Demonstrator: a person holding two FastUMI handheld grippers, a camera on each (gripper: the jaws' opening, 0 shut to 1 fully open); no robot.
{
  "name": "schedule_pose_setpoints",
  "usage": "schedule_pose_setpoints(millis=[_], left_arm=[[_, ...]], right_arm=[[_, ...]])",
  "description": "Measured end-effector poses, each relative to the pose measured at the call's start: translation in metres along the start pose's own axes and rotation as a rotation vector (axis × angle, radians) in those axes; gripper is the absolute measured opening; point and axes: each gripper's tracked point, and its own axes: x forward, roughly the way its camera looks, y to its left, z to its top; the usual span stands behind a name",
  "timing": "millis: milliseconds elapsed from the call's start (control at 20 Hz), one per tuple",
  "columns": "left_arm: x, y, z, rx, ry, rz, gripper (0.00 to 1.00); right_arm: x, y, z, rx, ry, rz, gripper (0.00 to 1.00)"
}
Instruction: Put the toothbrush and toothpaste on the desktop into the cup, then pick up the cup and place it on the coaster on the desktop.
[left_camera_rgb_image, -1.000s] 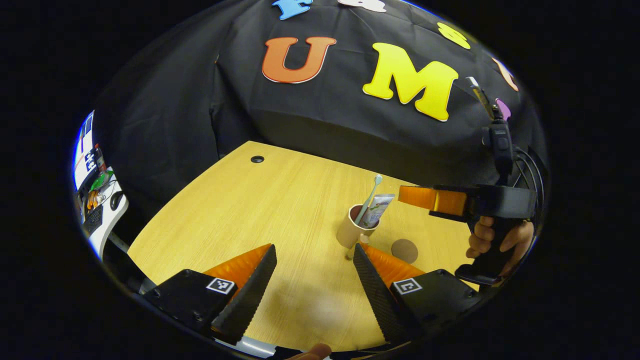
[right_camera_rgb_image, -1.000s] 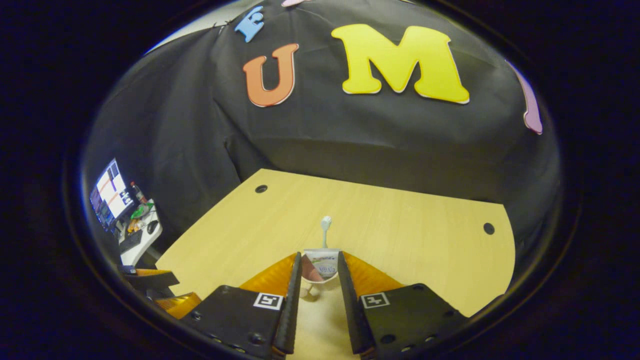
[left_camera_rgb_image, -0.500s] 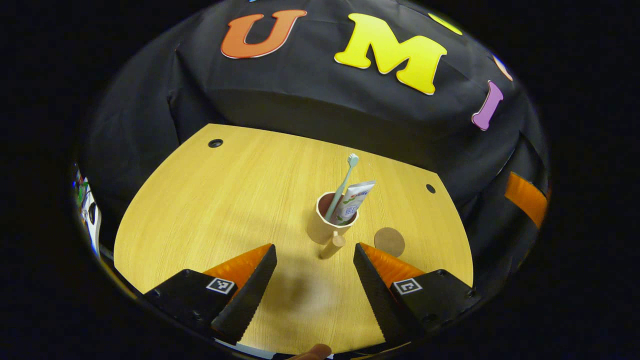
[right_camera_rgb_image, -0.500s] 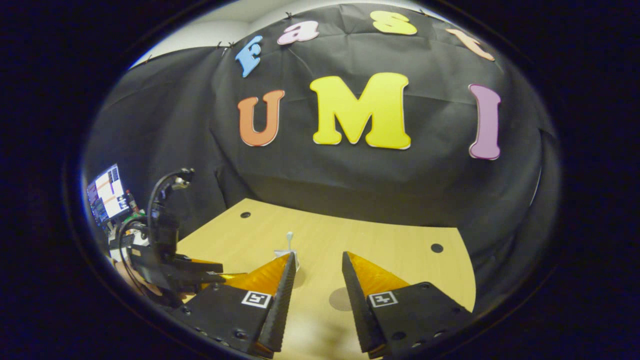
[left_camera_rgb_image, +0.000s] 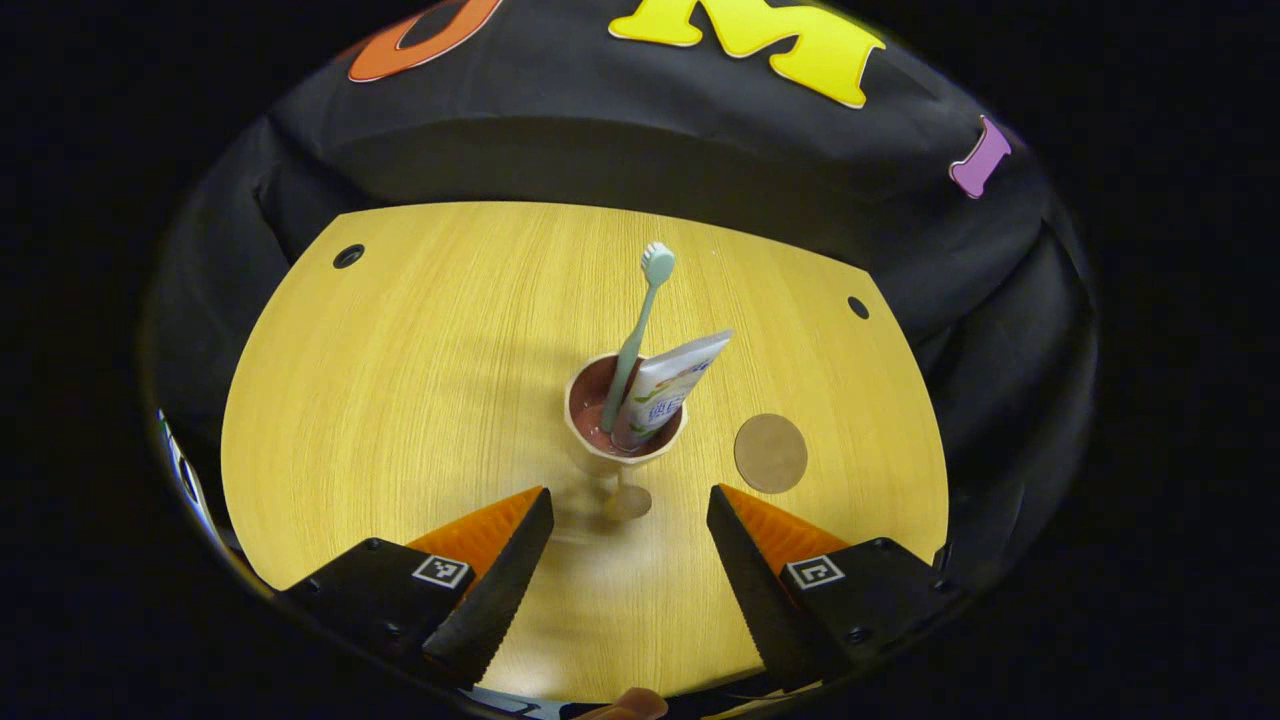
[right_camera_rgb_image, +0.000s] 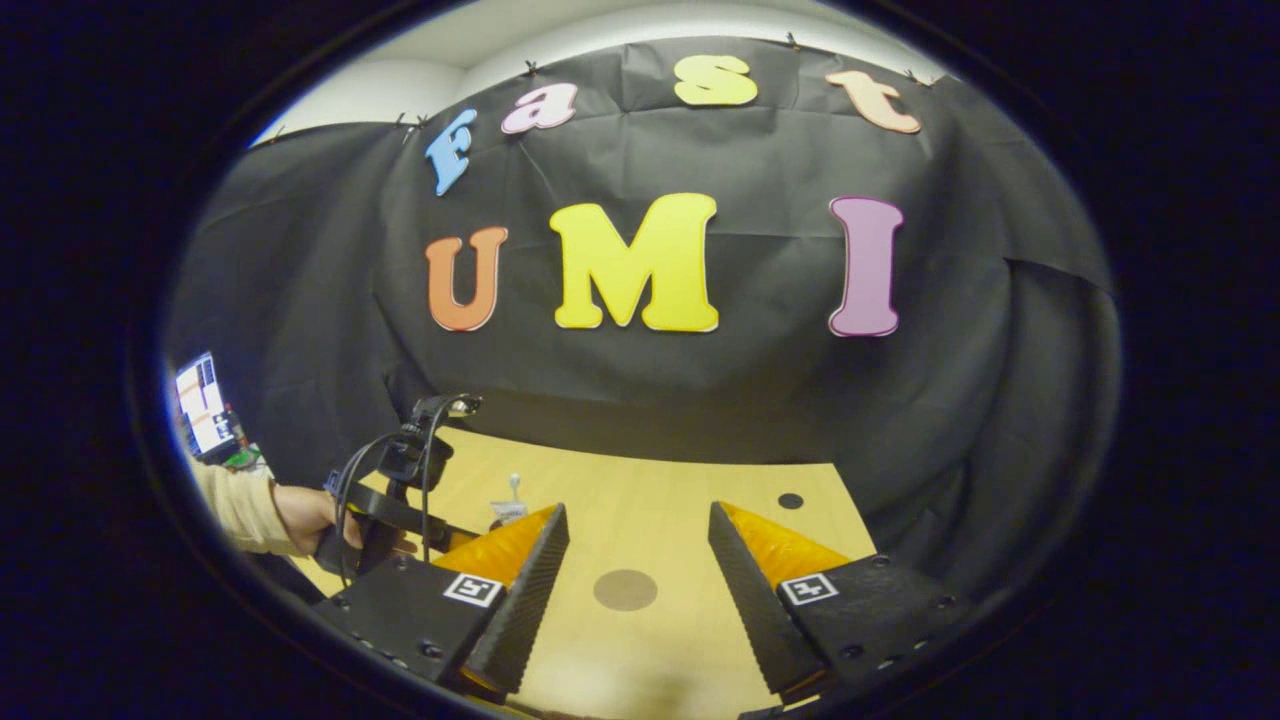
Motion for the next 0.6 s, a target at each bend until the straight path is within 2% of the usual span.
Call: schedule_pose_setpoints(millis=[100,600], left_arm=[[0.012,-0.003,-0.004,0.004,0.055,0.013,1.0],[0.036,0.01,-0.011,0.064,0.226,0.158,0.95]], right_arm=[[-0.005,-0.009,-0.005,0.033,0.007,-0.019,0.96],[-0.008,-0.05,-0.036,0.134,0.087,-0.081,0.95]])
